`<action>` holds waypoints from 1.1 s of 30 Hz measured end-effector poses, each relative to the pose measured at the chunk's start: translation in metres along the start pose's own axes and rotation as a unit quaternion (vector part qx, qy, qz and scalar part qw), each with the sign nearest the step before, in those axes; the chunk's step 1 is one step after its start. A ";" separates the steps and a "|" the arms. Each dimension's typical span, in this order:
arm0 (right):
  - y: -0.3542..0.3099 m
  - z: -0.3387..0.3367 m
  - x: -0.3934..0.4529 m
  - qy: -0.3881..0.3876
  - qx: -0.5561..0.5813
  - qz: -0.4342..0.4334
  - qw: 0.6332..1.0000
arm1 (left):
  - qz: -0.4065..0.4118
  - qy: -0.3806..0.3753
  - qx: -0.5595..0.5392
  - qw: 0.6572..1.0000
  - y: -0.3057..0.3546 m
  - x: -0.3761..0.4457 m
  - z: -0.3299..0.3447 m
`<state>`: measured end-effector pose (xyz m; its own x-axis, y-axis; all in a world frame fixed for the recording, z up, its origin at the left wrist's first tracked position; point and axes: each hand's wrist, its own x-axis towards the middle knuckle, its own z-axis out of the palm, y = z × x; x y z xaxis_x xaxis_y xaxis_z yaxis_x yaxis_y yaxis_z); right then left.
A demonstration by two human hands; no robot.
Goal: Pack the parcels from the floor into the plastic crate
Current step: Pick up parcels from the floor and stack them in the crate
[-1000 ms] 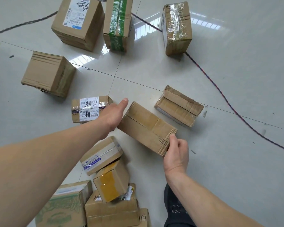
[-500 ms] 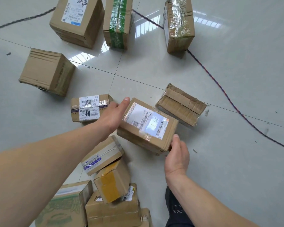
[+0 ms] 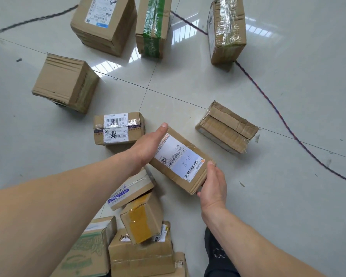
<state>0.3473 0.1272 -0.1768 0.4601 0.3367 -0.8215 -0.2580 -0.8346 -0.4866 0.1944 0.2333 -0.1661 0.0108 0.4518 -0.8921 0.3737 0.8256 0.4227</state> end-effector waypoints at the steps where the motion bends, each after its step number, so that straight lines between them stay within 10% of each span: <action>1: -0.005 0.001 -0.005 -0.003 0.001 -0.006 1.000 | 0.000 0.003 -0.004 1.000 0.003 -0.006 -0.003; 33: -0.221 -0.084 -0.477 -0.011 -0.076 -0.288 0.955 | 0.167 0.116 -0.184 0.962 0.098 -0.547 -0.175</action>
<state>0.2563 0.1144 0.3477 0.4703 0.7665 -0.4373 0.1587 -0.5609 -0.8125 0.0631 0.1265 0.3914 -0.1490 0.7403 -0.6555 0.0321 0.6662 0.7451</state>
